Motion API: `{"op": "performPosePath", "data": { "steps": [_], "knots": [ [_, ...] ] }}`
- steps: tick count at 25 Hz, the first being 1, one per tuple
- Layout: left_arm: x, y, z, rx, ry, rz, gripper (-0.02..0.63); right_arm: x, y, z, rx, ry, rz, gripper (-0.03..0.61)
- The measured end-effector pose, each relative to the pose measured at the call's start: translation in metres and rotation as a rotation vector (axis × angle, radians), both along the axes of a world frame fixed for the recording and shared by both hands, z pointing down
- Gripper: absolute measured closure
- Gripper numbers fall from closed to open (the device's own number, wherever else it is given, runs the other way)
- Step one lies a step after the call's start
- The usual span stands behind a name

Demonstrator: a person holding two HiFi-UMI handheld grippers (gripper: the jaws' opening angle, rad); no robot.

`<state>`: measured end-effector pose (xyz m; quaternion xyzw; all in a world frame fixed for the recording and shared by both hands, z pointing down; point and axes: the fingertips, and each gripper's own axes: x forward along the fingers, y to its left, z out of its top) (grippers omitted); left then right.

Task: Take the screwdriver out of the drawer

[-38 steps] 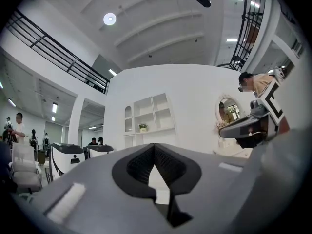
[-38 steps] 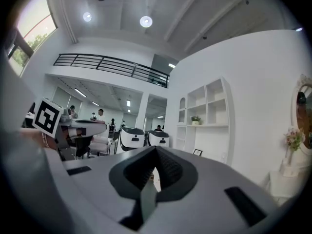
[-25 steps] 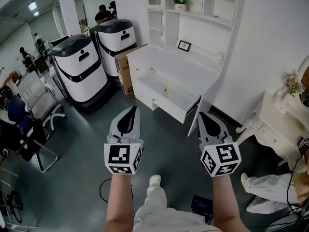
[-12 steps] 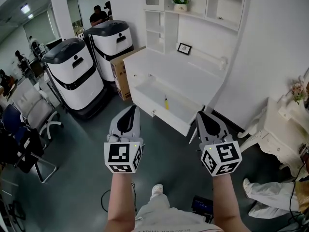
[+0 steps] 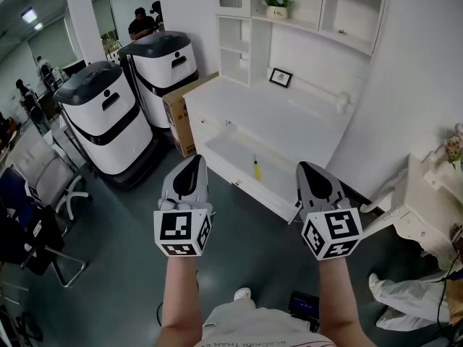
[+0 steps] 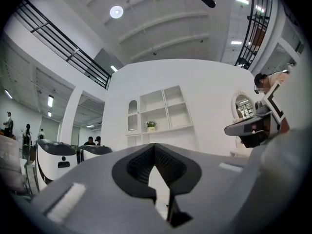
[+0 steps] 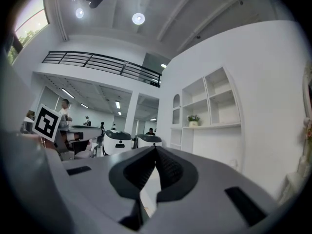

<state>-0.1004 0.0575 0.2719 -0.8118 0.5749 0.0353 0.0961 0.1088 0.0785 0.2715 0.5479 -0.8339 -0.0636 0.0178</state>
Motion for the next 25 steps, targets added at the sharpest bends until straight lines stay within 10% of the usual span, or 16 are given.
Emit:
{"op": "performPosePath", "data": {
  "steps": [25],
  "knots": [
    [-0.037, -0.118, 0.015, -0.021, 0.018, -0.038, 0.604, -0.027, -0.127, 0.007, 0.007, -0.012, -0.003, 0.571]
  ]
}}
